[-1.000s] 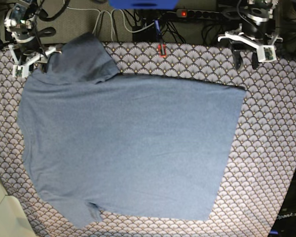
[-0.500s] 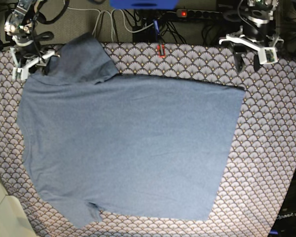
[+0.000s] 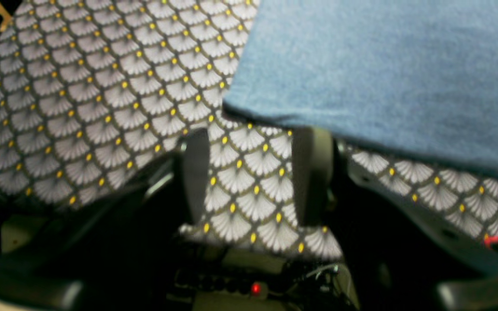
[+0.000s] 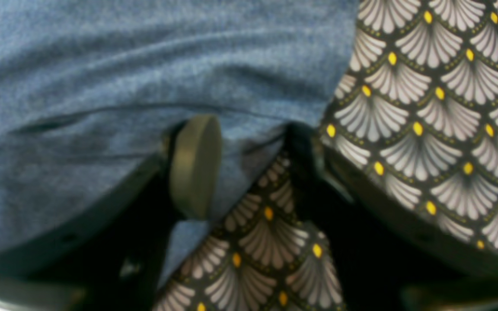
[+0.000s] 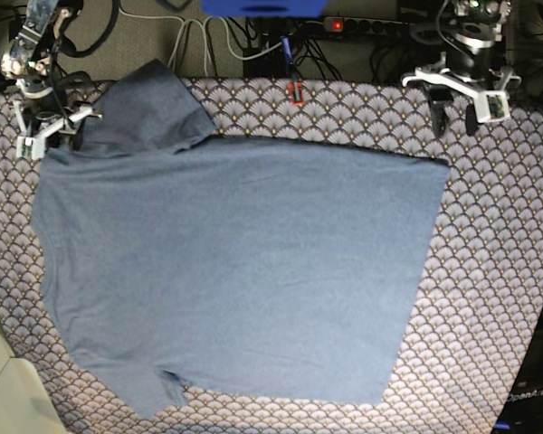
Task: Fold the T-shirt properly
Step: 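Move both grippers down to the shirt's shoulder edge corners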
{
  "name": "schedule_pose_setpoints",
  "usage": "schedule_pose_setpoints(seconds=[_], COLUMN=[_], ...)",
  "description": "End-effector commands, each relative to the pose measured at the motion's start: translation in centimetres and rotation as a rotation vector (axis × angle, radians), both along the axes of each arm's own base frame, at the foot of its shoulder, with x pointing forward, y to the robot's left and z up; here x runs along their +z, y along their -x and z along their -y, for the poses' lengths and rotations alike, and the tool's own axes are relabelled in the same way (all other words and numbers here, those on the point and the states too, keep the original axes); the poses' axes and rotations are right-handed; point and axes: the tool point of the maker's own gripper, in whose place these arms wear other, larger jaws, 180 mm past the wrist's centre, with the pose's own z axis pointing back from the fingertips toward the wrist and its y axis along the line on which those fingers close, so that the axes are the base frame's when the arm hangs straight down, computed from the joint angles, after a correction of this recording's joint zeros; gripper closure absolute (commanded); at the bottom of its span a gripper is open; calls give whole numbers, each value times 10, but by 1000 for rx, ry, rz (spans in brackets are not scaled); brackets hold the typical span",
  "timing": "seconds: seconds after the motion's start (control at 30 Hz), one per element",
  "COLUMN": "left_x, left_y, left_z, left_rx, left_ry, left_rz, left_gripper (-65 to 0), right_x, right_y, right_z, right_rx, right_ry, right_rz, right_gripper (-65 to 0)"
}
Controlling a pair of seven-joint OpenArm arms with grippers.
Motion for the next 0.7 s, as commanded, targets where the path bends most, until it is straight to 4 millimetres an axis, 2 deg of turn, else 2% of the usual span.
schedule_pose_setpoints(seconds=[0.0, 0.17, 0.2, 0.67], left_x=[9, 5, 3, -6], left_y=[-3, -12, -14, -27], left_z=[-2, -5, -6, -6], left_rx=[-4, 7, 11, 12], left_ry=[-10, -6, -6, 9], left_rz=[35, 44, 46, -14], left_gripper=[-305, -307, -307, -307], right_x=[-11, -12, -13, -27], right_y=[13, 15, 16, 43], right_z=[3, 3, 0, -10], right_rx=[-3, -4, -5, 4], right_ry=[7, 6, 0, -21], right_rz=[-80, -85, -85, -150], right_gripper=[-182, -16, 0, -6])
